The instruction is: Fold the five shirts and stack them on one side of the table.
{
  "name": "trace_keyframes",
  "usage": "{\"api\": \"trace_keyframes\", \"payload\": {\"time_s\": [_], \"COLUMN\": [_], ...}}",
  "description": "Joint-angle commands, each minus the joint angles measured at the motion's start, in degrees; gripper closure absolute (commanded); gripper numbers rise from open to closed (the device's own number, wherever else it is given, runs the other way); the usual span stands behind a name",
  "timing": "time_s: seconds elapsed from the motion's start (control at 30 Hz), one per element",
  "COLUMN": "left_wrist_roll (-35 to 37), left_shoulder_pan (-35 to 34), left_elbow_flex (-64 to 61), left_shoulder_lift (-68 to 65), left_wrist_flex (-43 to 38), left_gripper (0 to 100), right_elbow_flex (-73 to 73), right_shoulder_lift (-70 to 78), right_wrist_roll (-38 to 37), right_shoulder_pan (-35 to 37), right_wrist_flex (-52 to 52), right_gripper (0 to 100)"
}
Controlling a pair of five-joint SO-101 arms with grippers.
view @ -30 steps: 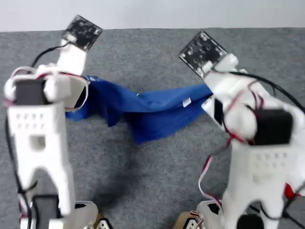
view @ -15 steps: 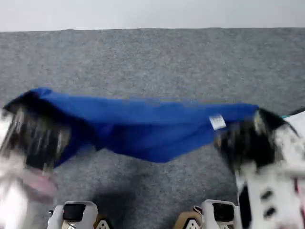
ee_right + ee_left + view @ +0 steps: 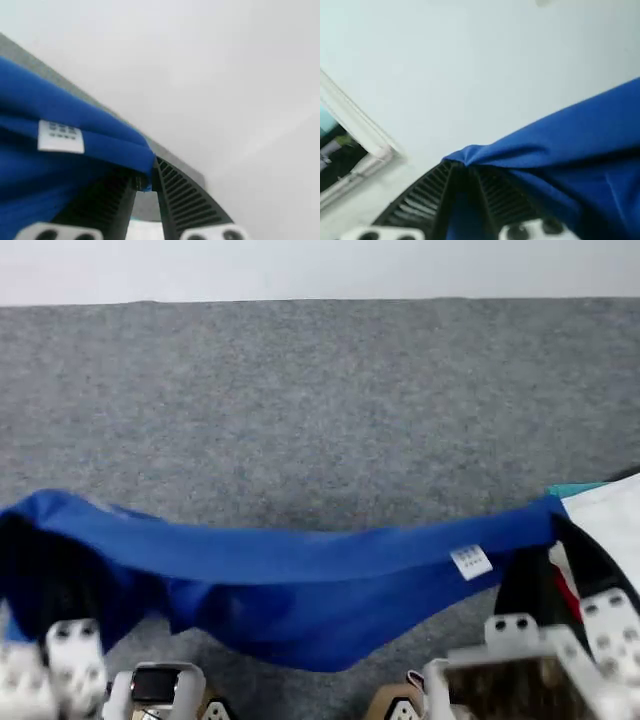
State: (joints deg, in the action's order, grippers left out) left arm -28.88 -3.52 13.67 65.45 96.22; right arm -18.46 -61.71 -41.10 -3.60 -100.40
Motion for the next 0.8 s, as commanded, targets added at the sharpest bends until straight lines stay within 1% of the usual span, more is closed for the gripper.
{"api": "trace_keyframes", "payload": {"time_s": [0.0,0.1,0.2,0.33,0.47,0.53,0.6,0.7,0.77], "left_wrist_roll": [0.0,0.0,0.0,0.0,0.1,0.1,0.1,0.1,0.2], "left_shoulder_pan": [0.1,0.2,0.0,0.1,0.1,-0.2,-0.2,-0.3,-0.3], "left_elbow_flex": [-7.3,-19.0,-35.2,-57.5,-74.2,-78.5,-79.7,-78.0,-74.6], "left_shoulder_lift": [0.1,0.0,0.0,0.0,-0.8,-3.2,-7.2,-15.7,-22.3], "left_wrist_flex": [-0.1,-1.1,-6.7,-21.5,-37.8,-43.2,-46.5,-50.5,-52.3], "left_gripper": [100,100,100,100,100,100,100,100,100], "right_elbow_flex": [5.2,11.7,20.0,31.0,39.5,41.8,42.7,42.9,42.9], "right_shoulder_lift": [5.8,10.0,14.2,19.7,25.3,28.4,31.7,36.3,38.6], "right_wrist_roll": [0.4,0.5,0.5,0.7,0.8,0.9,0.9,0.9,0.9], "right_shoulder_pan": [-0.4,-0.3,0.1,4.1,7.3,8.2,8.4,8.0,8.0], "right_wrist_flex": [-1.3,2.8,10.0,22.3,35.5,39.8,42.6,46.5,48.9], "right_gripper": [98.8,98.8,98.8,98.8,98.8,98.8,98.8,98.8,98.8]}}
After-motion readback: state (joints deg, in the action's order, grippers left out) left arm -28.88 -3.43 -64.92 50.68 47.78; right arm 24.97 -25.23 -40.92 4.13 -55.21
